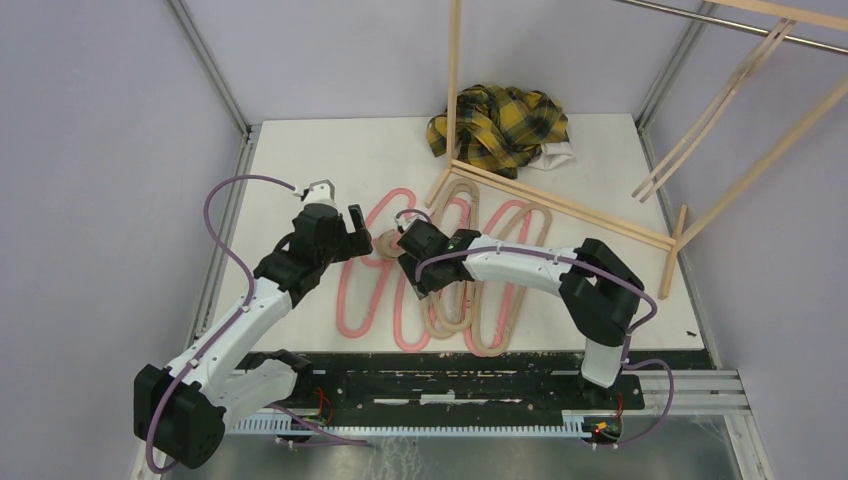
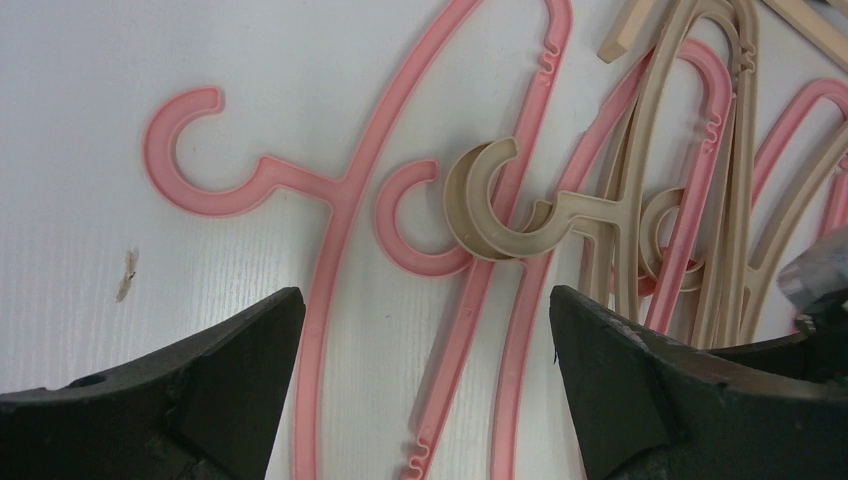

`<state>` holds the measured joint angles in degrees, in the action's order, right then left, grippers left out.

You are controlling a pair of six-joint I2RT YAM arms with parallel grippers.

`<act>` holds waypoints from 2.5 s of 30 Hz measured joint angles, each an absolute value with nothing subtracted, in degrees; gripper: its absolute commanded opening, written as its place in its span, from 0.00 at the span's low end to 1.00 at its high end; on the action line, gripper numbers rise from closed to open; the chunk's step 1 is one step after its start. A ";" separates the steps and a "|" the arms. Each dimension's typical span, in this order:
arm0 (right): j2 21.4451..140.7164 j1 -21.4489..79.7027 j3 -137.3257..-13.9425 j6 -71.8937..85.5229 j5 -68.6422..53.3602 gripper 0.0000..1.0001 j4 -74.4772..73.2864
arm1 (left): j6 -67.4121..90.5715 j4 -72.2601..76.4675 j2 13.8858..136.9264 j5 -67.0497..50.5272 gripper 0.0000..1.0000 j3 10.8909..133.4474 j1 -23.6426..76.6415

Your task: Organize the hangers

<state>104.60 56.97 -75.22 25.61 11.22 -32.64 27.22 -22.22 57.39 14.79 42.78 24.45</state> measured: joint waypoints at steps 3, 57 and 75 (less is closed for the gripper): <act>105.65 56.71 -73.34 26.76 12.25 0.67 -32.58 | 27.22 -22.22 57.39 14.79 0.99 42.78 24.45; 73.49 46.92 -84.88 35.29 38.59 0.01 -32.69 | 27.24 -22.22 55.94 14.39 0.99 42.74 24.45; 83.40 33.93 -96.75 35.38 37.95 0.01 -23.07 | 27.24 -22.68 53.45 14.52 0.99 42.74 24.45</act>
<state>83.40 33.93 -96.75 35.38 37.95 -23.07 27.24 -22.68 53.45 14.52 42.74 24.45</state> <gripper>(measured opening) 0.195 0.991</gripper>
